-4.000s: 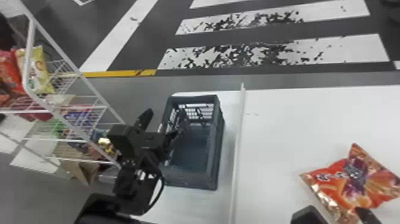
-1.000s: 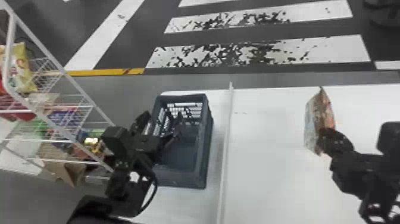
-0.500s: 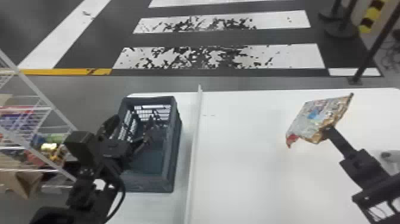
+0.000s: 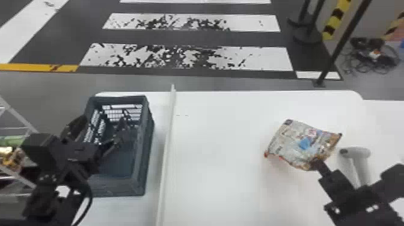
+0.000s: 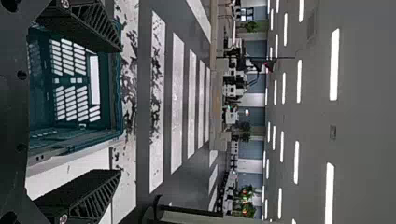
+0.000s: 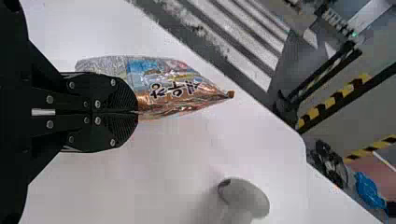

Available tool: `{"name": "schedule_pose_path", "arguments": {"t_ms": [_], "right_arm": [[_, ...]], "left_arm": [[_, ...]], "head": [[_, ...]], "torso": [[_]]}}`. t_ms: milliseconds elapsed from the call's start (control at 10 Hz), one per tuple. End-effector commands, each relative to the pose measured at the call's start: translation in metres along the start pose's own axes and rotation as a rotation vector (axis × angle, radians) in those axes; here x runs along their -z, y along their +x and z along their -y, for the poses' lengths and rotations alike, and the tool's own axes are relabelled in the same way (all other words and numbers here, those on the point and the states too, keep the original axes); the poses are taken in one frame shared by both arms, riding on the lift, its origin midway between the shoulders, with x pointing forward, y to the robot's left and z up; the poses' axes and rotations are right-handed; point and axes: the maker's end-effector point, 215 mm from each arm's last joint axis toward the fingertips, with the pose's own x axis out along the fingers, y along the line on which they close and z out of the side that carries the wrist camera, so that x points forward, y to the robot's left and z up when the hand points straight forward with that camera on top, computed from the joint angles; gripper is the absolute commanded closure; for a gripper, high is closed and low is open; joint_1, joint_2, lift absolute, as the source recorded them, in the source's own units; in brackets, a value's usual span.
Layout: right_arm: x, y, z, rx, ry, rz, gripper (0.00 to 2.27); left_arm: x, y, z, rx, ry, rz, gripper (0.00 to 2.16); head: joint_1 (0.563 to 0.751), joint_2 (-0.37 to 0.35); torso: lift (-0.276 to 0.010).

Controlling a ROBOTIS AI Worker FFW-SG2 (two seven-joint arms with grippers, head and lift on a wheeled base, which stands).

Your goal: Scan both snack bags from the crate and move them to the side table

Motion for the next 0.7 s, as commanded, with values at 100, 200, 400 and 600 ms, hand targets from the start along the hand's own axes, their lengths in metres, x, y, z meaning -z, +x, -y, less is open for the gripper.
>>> {"name": "schedule_pose_path", "arguments": {"t_ms": [100, 200, 400, 600], "right_arm": [[0.017, -0.008, 0.027, 0.197, -0.171, -0.012, 2.24], [0.014, -0.012, 0.032, 0.261, -0.226, 0.0, 1.69], [0.004, -0.019, 0.033, 0.345, -0.317, 0.035, 0.0], [0.01, -0.017, 0.04, 0.392, -0.345, 0.008, 0.0]], "left_arm": [[0.001, 0.002, 0.001, 0.002, -0.002, 0.002, 0.07], [0.0, 0.003, 0.004, 0.005, -0.005, 0.004, 0.07], [-0.001, 0.004, 0.007, 0.008, -0.006, 0.006, 0.07], [-0.005, 0.004, 0.007, 0.008, -0.006, 0.02, 0.07]], "head": [[0.695, -0.012], [0.695, -0.016], [0.695, -0.032], [0.695, -0.042]], "torso": [[-0.029], [-0.029], [-0.029], [-0.029]]}}
